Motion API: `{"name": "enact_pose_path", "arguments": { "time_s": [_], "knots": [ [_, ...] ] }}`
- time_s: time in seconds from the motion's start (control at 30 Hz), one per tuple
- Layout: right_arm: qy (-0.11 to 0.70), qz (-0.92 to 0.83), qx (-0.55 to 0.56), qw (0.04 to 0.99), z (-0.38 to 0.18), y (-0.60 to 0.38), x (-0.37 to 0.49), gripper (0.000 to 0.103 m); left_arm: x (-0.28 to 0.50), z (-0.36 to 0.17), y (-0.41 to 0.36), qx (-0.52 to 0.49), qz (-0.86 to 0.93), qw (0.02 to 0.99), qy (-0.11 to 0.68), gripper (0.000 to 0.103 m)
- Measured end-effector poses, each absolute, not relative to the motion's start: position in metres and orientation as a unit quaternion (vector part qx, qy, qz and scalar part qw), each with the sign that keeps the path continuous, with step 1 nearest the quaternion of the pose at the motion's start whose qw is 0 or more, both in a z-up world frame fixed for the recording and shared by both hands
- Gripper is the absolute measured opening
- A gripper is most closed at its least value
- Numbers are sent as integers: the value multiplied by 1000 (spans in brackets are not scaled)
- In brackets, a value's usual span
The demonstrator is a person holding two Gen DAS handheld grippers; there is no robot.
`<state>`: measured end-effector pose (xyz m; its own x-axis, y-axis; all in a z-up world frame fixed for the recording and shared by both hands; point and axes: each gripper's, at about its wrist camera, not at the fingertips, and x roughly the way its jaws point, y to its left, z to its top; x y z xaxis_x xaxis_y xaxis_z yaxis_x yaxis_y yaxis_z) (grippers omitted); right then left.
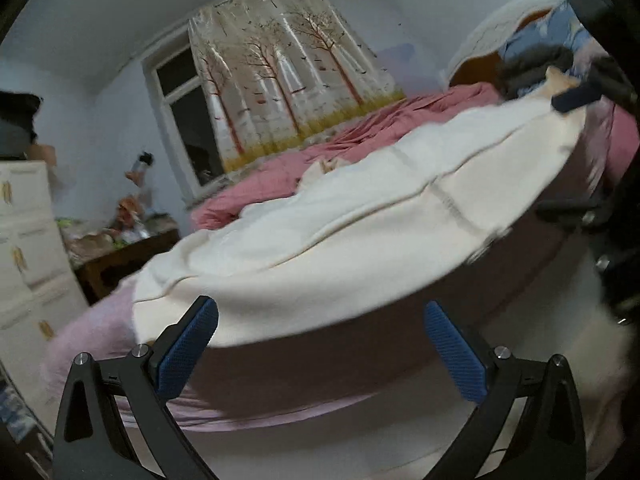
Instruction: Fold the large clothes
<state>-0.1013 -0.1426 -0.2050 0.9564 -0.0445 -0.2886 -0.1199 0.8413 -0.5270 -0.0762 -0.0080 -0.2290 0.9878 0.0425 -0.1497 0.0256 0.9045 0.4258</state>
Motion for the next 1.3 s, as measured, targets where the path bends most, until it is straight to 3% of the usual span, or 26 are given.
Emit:
{"name": "enact_pose_path", "arguments": {
  "time_s": [0.3,0.37,0.4,0.47,0.53,0.57,0.6,0.63,0.73,1.0,1.17,1.3],
  "knots": [
    [114,-59,-403,906,-244,-136,-66,103,-23,-249,-5,271,81,957,63,102],
    [89,-81,-410,904,-244,-136,-67,102,-25,-240,0,248,77,964,56,91],
    [79,-83,-405,907,-240,-136,-69,99,-27,-234,3,234,67,968,59,81],
    [81,-61,-381,919,-228,-141,-73,68,-28,-223,10,220,50,971,75,73],
    [97,-23,-342,935,-212,-148,-75,50,-34,-214,19,209,45,974,76,47],
    [96,-22,-333,938,-207,-149,-77,27,-35,-207,23,205,52,974,78,40],
    [95,-23,-326,940,-200,-151,-79,17,-35,-199,27,197,54,975,84,28],
    [92,-17,-307,947,-189,-154,-82,17,-35,-191,32,185,51,977,88,16],
    [96,11,-244,965,-157,-168,-87,15,-34,-162,41,162,41,981,98,11],
    [118,47,-207,970,-82,-196,-56,15,8,-84,51,109,16,976,189,10],
    [187,78,-176,963,-36,-217,15,16,73,-52,50,119,-14,955,271,10],
    [237,108,-210,942,-33,-213,82,16,145,-50,57,96,-54,932,347,10]
  ]
}}
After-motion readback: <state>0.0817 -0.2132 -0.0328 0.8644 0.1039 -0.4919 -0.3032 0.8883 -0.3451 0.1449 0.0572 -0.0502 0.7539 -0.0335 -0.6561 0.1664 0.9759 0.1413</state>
